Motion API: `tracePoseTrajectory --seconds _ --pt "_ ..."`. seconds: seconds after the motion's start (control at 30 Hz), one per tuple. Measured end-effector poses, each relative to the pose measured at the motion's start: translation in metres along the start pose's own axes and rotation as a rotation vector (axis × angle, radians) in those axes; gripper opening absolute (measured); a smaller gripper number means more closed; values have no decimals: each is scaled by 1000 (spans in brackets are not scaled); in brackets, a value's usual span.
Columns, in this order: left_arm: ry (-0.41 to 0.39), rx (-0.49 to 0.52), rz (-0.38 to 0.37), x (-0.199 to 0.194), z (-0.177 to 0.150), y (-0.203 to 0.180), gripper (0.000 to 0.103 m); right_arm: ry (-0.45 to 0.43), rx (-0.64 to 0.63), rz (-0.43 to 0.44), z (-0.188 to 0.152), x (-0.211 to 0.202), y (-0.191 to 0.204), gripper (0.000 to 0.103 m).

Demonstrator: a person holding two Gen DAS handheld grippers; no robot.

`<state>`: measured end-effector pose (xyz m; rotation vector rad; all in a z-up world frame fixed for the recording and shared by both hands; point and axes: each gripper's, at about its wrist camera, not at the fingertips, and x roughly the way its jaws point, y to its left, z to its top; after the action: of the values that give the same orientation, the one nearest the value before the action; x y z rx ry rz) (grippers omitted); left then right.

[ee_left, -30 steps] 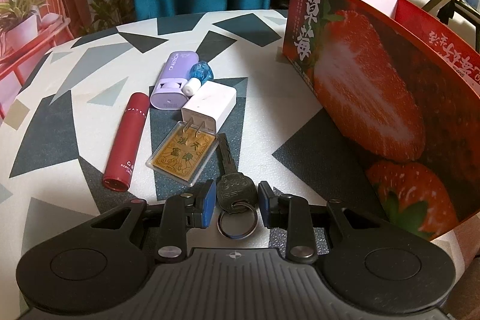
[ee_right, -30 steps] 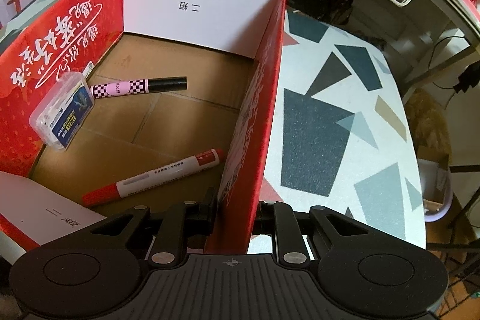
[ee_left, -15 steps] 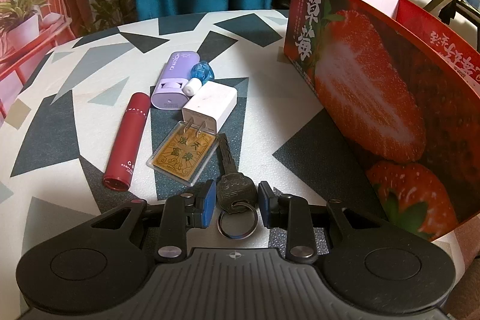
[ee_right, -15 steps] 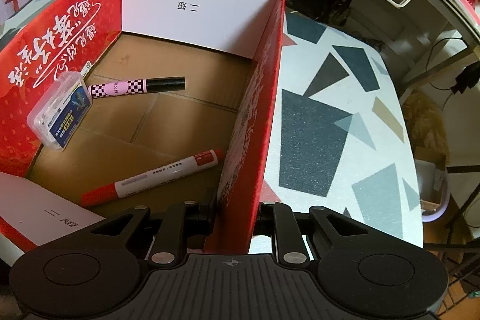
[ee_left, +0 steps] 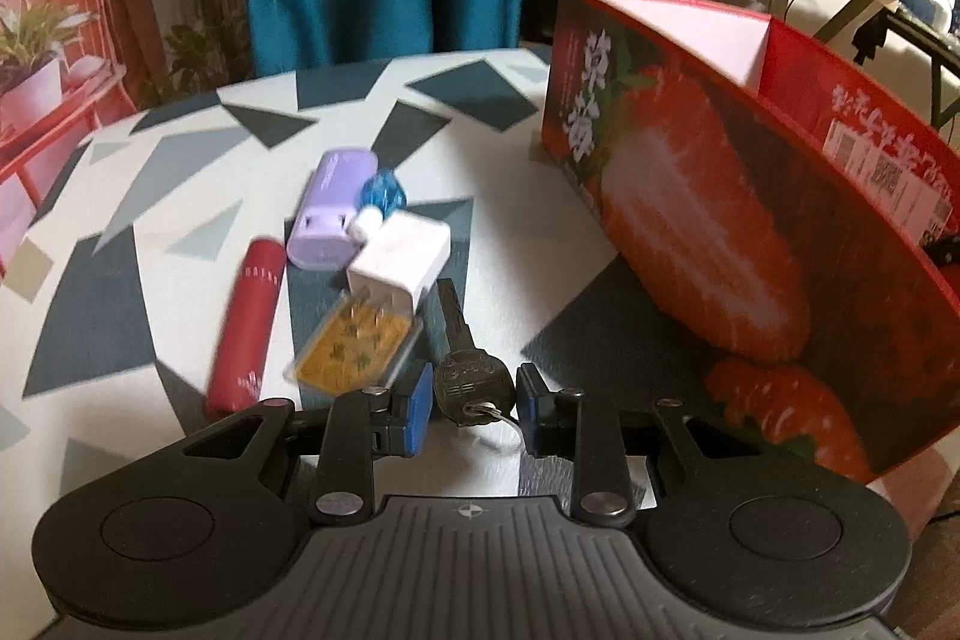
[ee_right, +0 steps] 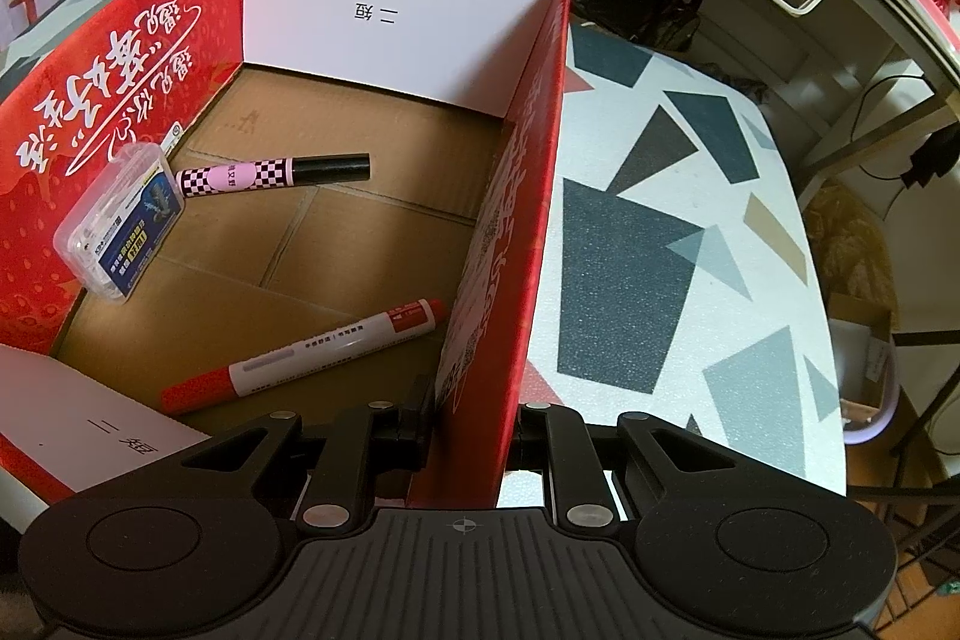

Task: Organize rigid objects
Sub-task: 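Carry the key into the red box and release it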

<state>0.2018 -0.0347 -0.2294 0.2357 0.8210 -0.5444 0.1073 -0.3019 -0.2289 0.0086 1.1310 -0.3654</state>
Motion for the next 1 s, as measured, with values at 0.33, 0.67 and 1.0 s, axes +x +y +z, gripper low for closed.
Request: tracePoseTrajectory --seconds 0.33,0.67,1.0 --pt "-138 22 -86 -30 60 -8 32 5 -5 -1 0 0 1 16" --pt "-259 128 -192 -38 128 -52 32 10 -12 1 1 1 1 16" --pt "-168 168 -242 16 136 -81 32 20 -28 5 3 2 1 16"
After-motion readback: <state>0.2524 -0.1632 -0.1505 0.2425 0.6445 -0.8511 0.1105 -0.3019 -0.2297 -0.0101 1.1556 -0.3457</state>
